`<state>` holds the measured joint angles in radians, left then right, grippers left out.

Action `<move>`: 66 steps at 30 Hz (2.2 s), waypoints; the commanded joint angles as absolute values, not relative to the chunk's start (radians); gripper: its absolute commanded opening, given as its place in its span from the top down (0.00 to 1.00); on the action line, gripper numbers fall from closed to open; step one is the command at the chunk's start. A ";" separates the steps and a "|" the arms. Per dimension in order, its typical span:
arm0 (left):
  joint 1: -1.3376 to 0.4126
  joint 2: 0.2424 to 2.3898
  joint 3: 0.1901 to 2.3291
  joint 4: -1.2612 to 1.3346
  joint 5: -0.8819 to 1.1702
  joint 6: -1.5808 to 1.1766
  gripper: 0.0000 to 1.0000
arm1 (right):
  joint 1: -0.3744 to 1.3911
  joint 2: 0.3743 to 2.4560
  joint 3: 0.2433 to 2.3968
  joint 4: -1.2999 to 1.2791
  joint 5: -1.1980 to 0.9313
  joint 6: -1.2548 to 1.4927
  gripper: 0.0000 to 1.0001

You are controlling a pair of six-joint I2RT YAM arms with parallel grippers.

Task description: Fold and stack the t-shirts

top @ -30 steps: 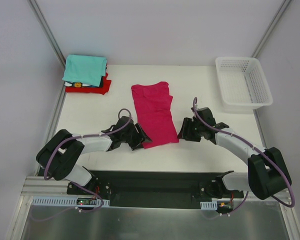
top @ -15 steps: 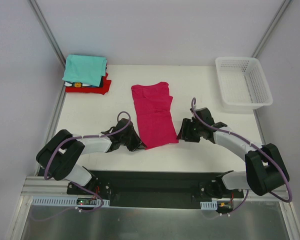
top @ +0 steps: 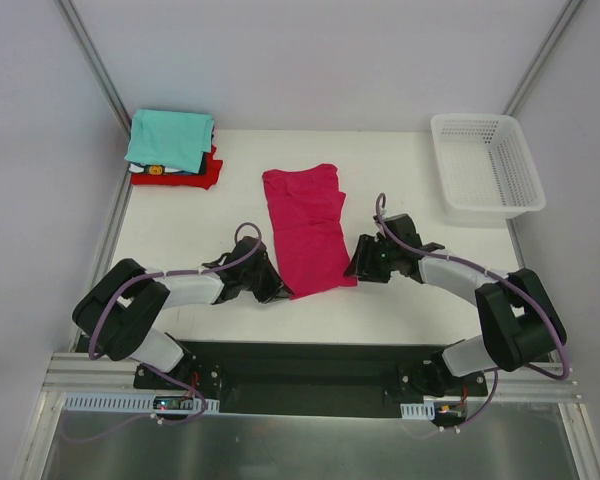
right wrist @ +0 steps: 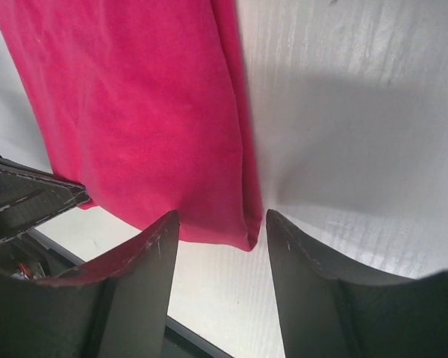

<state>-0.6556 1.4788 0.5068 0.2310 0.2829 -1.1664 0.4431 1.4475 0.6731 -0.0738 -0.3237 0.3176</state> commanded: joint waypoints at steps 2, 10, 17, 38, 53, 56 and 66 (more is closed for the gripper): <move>-0.669 1.471 0.525 0.167 0.279 -1.140 1.00 | 0.445 1.439 0.667 -0.028 -0.347 0.337 0.47; -0.669 1.473 0.526 0.161 0.278 -1.138 1.00 | 0.446 1.420 0.629 -0.025 -0.347 0.347 0.49; -0.670 1.474 0.531 0.161 0.278 -1.138 1.00 | 0.446 1.420 0.604 -0.005 -0.356 0.359 0.50; -0.669 1.450 0.520 0.144 0.276 -1.132 1.00 | 0.456 1.433 0.606 -0.005 -0.348 0.356 0.97; -0.670 1.344 0.442 0.100 0.322 -1.106 1.00 | 0.457 1.273 0.545 -0.104 -0.359 0.322 1.00; -0.678 1.322 0.430 0.092 0.328 -1.114 1.00 | 0.468 1.243 0.522 -0.115 -0.362 0.336 1.00; -0.767 1.218 0.376 0.057 0.301 -1.189 1.00 | 0.557 1.016 0.420 -0.215 -0.328 0.400 1.00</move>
<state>-0.7322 1.2774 0.4034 0.1123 0.3130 -1.1454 0.5312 1.1194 0.4553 -0.1349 -0.3527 0.3641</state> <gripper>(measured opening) 0.019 0.010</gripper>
